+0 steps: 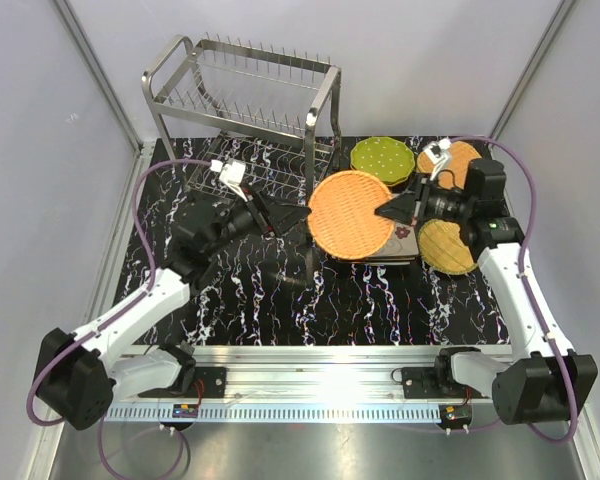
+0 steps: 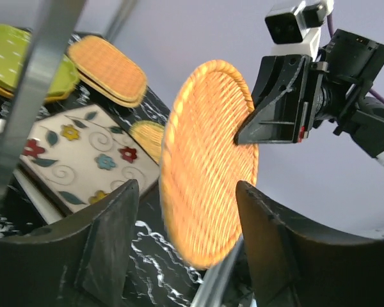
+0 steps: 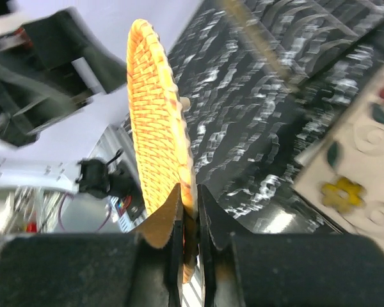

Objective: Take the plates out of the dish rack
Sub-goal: Pass the plate from the left arm to the right, then place the plate on the table

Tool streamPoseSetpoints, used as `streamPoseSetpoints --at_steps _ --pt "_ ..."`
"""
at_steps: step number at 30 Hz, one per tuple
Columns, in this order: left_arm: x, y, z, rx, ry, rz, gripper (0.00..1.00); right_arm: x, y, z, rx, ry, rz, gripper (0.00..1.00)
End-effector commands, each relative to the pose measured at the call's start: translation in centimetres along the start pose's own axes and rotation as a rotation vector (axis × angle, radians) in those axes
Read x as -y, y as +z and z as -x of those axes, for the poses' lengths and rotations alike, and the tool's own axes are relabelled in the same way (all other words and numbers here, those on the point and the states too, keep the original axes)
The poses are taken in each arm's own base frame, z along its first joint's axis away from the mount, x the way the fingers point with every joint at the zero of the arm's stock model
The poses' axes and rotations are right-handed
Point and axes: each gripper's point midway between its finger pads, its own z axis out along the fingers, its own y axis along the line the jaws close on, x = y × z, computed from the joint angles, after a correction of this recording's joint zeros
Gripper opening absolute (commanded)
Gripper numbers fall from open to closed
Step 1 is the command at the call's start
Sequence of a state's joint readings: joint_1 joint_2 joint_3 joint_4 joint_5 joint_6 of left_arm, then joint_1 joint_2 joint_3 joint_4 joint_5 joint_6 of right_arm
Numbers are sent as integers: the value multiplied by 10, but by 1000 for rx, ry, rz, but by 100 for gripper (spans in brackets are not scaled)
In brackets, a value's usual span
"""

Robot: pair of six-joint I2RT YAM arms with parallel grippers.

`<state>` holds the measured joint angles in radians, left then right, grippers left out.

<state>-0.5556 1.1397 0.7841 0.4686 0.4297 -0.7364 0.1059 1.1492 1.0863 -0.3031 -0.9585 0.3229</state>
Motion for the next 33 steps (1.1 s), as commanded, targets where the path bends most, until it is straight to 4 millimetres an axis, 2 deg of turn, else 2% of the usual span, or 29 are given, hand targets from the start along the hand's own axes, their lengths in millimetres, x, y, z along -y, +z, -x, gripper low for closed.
streamPoseSetpoints --at_steps 1,4,8,11,12,18,22,33 --pt "13 -14 39 175 129 14 74 27 -26 10 56 47 -90 0" --pt "6 -31 46 209 186 84 86 44 -41 4 59 93 -150 0" --pt "-16 -55 48 213 256 217 94 77 -70 -3 85 149 -303 0" --pt "-24 -74 52 246 284 287 97 102 -85 -10 105 188 -407 0" --pt "-26 -82 54 265 290 307 98 117 -96 -11 131 222 -470 0" --pt "-40 -106 47 277 298 392 99 162 -126 -11 193 247 -699 0" --pt "-45 -117 39 281 289 420 99 183 -140 -7 237 266 -790 0" --pt "-54 -139 38 302 326 500 99 226 -176 -7 322 431 -981 0"
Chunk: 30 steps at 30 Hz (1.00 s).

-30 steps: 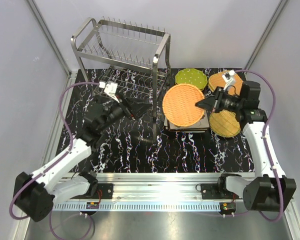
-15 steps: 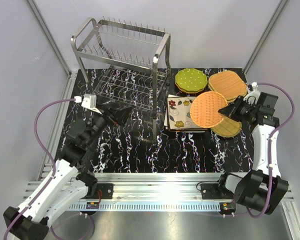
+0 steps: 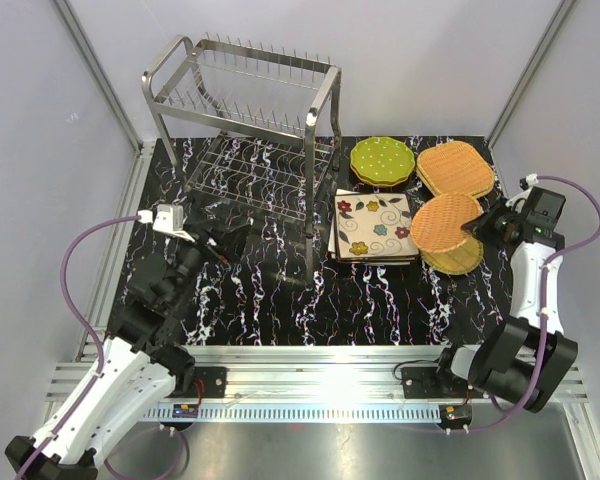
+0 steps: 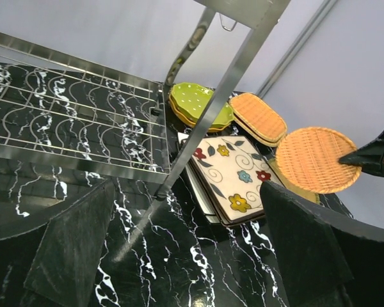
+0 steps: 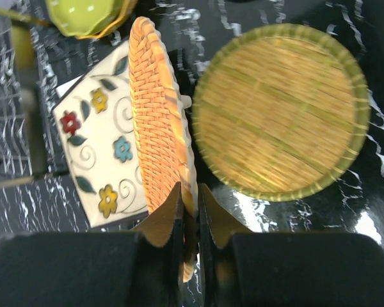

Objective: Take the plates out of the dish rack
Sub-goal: Place the plate on the table

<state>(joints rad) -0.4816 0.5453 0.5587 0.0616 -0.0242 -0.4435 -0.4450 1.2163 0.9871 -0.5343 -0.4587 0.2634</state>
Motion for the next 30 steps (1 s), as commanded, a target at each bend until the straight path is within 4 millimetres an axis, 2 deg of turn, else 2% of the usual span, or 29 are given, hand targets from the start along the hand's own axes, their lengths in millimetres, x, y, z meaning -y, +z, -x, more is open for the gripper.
streamPoseSetpoints --at_steps 1,6,14,30 --pt "-10 -2 7 36 43 46 99 7 0 31 90 44 -45 0" --pt "-13 -3 6 33 51 54 99 27 4 34 97 102 -124 0" --pt "-19 -4 6 26 77 79 99 50 18 25 53 170 -164 0" --pt "-23 -6 6 18 84 101 99 61 39 2 -37 200 -136 14"
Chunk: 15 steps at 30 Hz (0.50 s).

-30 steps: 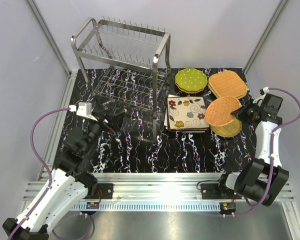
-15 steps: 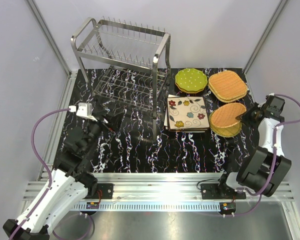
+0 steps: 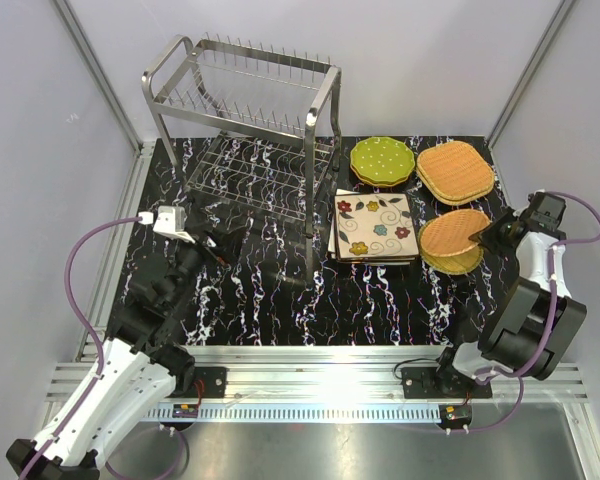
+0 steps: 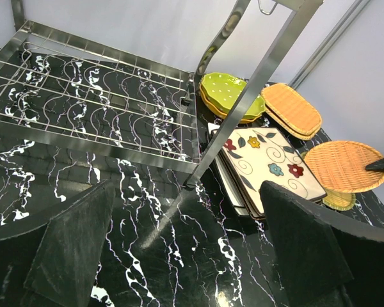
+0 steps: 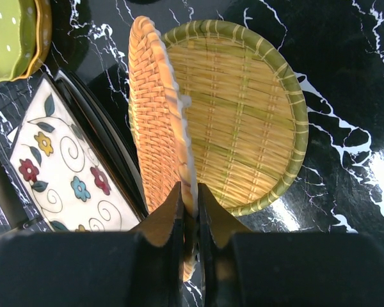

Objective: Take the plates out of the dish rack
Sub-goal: Place the plate on the table

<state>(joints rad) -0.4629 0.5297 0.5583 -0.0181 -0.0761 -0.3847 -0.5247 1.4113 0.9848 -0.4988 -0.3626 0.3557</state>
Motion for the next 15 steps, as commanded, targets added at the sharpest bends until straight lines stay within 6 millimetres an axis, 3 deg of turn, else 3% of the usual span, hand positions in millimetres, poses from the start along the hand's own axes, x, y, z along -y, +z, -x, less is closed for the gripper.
streamPoseSetpoints --at_steps 1,6,15 --pt "-2 -2 15 53 19 13 99 -6 3 6 17 -11 49 15" --pt "-2 -1 15 52 15 14 99 2 6 0 -7 -15 33 24" --pt "-2 -2 15 54 11 15 99 13 7 -3 -24 -46 6 62"
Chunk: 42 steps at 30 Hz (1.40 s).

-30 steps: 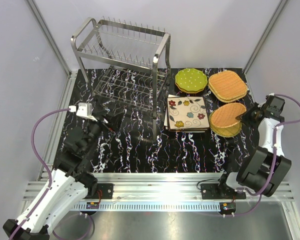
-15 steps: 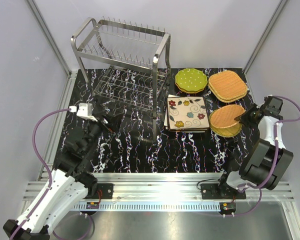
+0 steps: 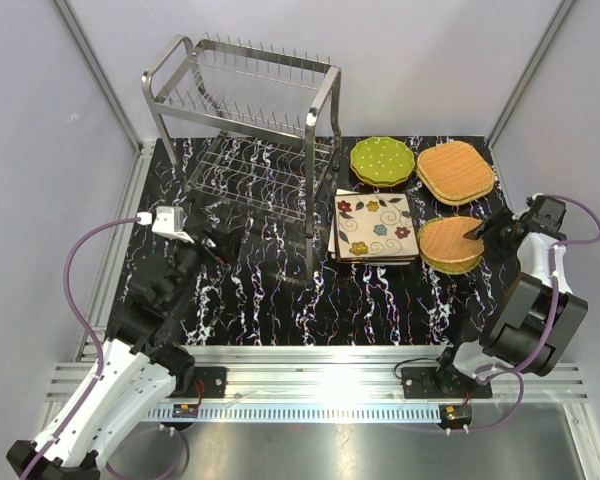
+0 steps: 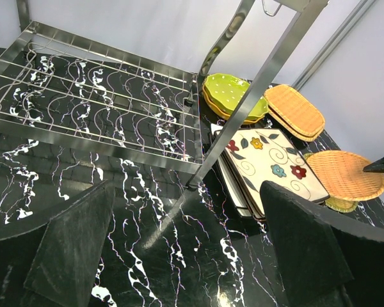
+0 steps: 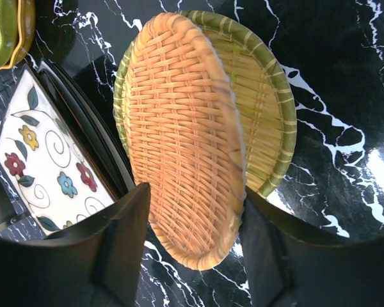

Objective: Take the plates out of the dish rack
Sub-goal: Place the plate on the table

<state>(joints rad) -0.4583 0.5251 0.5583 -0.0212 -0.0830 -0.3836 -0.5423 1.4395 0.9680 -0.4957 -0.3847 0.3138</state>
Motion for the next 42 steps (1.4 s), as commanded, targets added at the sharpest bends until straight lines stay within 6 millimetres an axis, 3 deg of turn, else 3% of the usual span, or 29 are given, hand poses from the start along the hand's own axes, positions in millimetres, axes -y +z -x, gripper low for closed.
streamPoseSetpoints --at_steps 1,9,12,23,34,42 --pt "0 -1 13 48 10 5 99 5 1 2 3 -33 1 64" --pt "-5 -6 10 43 9 24 99 18 8 -4 -29 -66 -35 91" --pt "-5 -6 10 43 5 24 99 22 11 -5 -42 -86 -45 96" --pt "-5 -5 11 41 -7 31 99 38 16 -13 -90 -159 -92 100" --pt "-7 -7 14 42 -19 49 99 31 3 1 -42 -249 -82 100" --pt "-19 -10 18 29 -49 142 99 21 -11 10 -36 -341 -60 100"
